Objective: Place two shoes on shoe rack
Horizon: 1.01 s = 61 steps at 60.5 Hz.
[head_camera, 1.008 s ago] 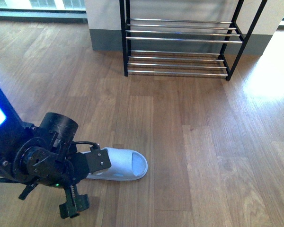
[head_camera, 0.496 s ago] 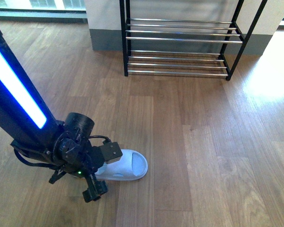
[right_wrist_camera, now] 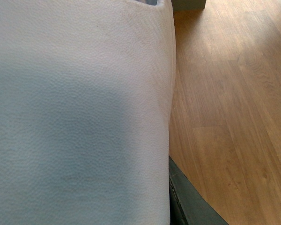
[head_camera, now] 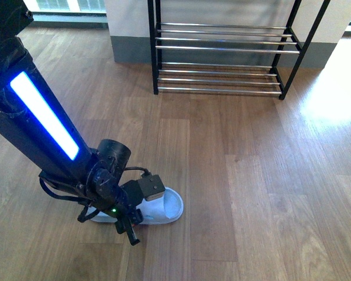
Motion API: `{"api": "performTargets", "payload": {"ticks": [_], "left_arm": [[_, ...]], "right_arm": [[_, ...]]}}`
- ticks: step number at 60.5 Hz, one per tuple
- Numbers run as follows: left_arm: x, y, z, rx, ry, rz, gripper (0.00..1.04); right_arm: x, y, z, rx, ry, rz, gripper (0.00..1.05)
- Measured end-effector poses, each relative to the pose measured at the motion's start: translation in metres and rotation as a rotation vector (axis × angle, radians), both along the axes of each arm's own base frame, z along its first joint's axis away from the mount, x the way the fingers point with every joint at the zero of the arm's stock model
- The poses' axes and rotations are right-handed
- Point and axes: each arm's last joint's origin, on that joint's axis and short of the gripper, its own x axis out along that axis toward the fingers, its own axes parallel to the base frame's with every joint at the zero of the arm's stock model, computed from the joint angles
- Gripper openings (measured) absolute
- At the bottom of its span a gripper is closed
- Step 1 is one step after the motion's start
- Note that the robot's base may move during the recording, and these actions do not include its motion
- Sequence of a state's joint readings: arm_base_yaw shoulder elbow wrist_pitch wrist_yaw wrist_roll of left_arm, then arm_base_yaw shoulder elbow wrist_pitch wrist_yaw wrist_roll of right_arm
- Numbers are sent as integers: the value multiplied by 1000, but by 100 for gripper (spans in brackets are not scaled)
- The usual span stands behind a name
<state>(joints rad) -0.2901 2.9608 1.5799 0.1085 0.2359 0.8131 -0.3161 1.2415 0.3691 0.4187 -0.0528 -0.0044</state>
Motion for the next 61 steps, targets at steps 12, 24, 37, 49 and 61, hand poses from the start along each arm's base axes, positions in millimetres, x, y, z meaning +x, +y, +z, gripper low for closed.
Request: {"api": "performTargets", "payload": {"ticks": [12, 24, 37, 49, 61], "left_arm": [[7, 4, 3, -19, -49, 65, 2], [9, 12, 24, -45, -172, 226, 2], [-2, 17, 94, -140, -381, 448, 2], [-34, 39, 176, -154, -479, 702, 2], [-87, 65, 241, -179, -545, 860, 2]], "right_arm": [[0, 0, 0, 0, 0, 0, 2], [0, 0, 0, 0, 0, 0, 2], [0, 0, 0, 0, 0, 0, 2], [0, 0, 0, 0, 0, 0, 2], [0, 0, 0, 0, 0, 0, 2]]}}
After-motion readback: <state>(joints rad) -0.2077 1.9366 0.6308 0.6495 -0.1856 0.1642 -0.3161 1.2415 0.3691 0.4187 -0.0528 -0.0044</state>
